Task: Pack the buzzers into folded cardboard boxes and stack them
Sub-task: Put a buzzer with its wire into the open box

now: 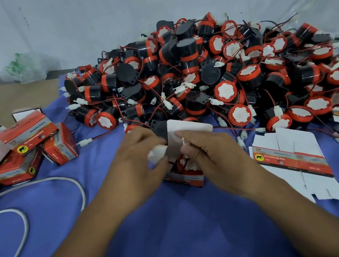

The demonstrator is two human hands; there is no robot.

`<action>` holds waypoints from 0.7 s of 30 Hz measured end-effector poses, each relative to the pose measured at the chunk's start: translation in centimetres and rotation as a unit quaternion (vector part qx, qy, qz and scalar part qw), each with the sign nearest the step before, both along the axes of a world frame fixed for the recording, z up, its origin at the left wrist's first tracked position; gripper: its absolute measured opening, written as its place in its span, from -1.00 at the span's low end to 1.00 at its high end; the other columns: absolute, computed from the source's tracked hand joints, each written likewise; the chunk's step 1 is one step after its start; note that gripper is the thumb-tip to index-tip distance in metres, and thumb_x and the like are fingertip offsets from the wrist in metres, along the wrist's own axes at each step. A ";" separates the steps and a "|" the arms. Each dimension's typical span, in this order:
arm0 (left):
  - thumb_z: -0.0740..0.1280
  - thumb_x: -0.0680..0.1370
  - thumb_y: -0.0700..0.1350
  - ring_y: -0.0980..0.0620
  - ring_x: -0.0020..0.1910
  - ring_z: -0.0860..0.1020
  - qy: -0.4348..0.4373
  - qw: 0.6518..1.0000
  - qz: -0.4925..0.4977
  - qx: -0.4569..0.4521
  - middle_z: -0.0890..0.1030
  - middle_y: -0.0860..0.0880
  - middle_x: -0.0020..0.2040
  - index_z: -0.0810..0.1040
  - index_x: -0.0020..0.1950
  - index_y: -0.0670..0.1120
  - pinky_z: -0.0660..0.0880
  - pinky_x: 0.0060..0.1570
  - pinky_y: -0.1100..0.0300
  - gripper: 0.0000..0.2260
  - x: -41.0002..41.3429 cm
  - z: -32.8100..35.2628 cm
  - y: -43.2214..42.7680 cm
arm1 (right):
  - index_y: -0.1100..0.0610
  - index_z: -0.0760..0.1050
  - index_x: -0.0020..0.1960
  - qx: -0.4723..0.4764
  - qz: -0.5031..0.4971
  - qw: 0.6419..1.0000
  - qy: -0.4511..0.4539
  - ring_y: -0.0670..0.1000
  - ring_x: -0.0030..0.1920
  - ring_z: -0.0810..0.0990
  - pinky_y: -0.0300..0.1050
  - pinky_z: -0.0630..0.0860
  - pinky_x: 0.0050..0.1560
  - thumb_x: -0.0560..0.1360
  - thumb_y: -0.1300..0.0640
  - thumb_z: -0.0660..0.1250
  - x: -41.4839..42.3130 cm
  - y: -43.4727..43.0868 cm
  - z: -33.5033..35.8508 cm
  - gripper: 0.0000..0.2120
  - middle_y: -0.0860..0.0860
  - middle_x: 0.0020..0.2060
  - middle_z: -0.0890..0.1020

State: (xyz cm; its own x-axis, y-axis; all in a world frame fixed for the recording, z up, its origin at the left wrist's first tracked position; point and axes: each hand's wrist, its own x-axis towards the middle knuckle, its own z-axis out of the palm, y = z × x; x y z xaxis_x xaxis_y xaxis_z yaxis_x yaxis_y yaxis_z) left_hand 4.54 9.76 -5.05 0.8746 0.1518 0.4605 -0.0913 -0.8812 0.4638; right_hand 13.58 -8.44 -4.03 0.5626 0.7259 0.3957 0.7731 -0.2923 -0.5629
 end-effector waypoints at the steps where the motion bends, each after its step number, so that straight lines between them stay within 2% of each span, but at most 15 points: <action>1: 0.47 0.49 -0.09 0.08 0.06 0.46 0.018 0.999 0.030 -0.033 0.46 0.06 0.11 0.55 0.25 -0.01 0.39 0.04 0.27 -0.65 0.1 -0.1 0.3 | 0.16 0.54 0.24 0.005 -0.011 1.000 0.013 -0.07 -0.21 0.56 -0.10 0.52 -0.13 0.65 0.09 0.25 0.0 0.0 0.0 -0.77 -0.11 -0.25 0.60; 2: 0.49 0.47 -0.05 0.14 0.06 0.46 0.057 0.995 0.052 -0.068 0.42 0.12 0.12 0.47 0.33 0.05 0.37 0.03 0.31 -0.55 0.1 -0.3 0.5 | 0.09 0.52 0.25 0.012 -0.022 0.999 0.024 -0.10 -0.25 0.57 -0.16 0.51 -0.17 0.63 0.07 0.29 -0.1 0.0 0.0 -0.78 -0.16 -0.29 0.58; 4: 0.49 0.46 0.00 0.24 -0.06 0.53 0.123 0.981 0.048 -0.144 0.53 0.21 -0.01 0.43 0.23 0.11 0.43 -0.12 0.41 -0.60 0.2 -0.6 0.4 | 0.04 0.53 0.14 0.032 -0.033 0.998 0.033 -0.11 -0.31 0.60 -0.18 0.52 -0.25 0.59 0.04 0.36 -0.2 -0.1 0.2 -0.84 -0.15 -0.36 0.60; 7: 0.49 0.45 0.01 0.22 -0.14 0.61 0.141 0.964 0.029 -0.222 0.63 0.23 -0.08 0.46 0.14 0.14 0.55 -0.14 0.23 -0.66 0.1 -1.1 0.0 | 0.02 0.48 -0.02 0.071 -0.039 0.995 0.055 -0.18 -0.36 0.64 -0.20 0.57 -0.30 0.52 0.05 0.44 -0.7 -0.1 0.7 -0.85 -0.12 -0.40 0.64; 8: 0.50 0.44 0.00 0.22 -0.16 0.62 0.134 0.964 0.026 -0.226 0.64 0.22 -0.09 0.47 0.13 0.14 0.56 -0.16 0.21 -0.67 0.1 -1.1 -0.1 | 0.03 0.47 -0.03 0.070 -0.049 0.994 0.062 -0.16 -0.34 0.66 -0.14 0.60 -0.27 0.52 0.04 0.44 -0.8 -0.1 0.8 -0.84 -0.09 -0.38 0.66; 10: 0.48 0.46 -0.02 0.25 -0.25 0.58 0.117 0.973 0.001 -0.200 0.63 0.23 -0.17 0.49 0.03 0.13 0.49 -0.29 0.33 -0.77 0.0 -1.1 -0.5 | 0.09 0.49 -0.04 0.045 -0.077 0.995 0.049 -0.07 -0.28 0.67 -0.01 0.61 -0.22 0.51 0.04 0.45 -0.9 -0.1 1.1 -0.82 -0.03 -0.32 0.66; 13: 0.40 0.53 -0.02 0.20 -0.37 0.49 0.127 0.983 -0.058 -0.122 0.57 0.22 -0.26 0.45 -0.12 0.16 0.38 -0.36 0.37 -0.86 -0.4 -0.8 -1.4 | 0.16 0.49 -0.15 0.022 -0.111 0.994 -0.002 -0.07 -0.29 0.57 -0.13 0.51 -0.25 0.49 0.09 0.49 -1.0 -0.2 1.5 -0.79 -0.03 -0.31 0.60; 15: 0.36 0.56 0.00 0.16 -0.38 0.46 0.135 0.982 -0.084 -0.104 0.56 0.17 -0.27 0.43 -0.16 0.20 0.37 -0.36 0.34 -0.85 -0.6 -0.7 -1.6 | 0.19 0.53 -0.16 -0.013 -0.109 0.994 -0.022 -0.03 -0.21 0.54 -0.11 0.47 -0.17 0.51 0.11 0.46 -1.1 -0.2 2.1 -0.82 -0.01 -0.26 0.59; 19: 0.34 0.55 0.03 0.10 -0.37 0.46 0.135 0.979 -0.104 -0.111 0.57 0.06 -0.27 0.47 -0.14 0.19 0.37 -0.37 0.30 -0.90 -0.6 -0.6 -1.3 | 0.14 0.65 0.02 -0.182 -0.030 0.981 -0.063 0.01 0.03 0.55 -0.06 0.44 0.09 0.64 0.12 0.25 -1.0 -0.1 2.8 -0.79 0.01 0.00 0.62; 21: 0.35 0.55 0.03 0.05 -0.34 0.48 0.134 0.977 -0.111 -0.122 0.58 0.03 -0.28 0.50 -0.11 0.14 0.39 -0.35 0.26 -0.94 -0.6 -0.6 -1.3 | 0.09 0.67 0.12 -0.213 0.010 0.975 -0.068 -0.03 0.12 0.54 -0.10 0.44 0.14 0.65 0.15 0.22 -1.2 -0.1 2.6 -0.76 -0.03 0.12 0.59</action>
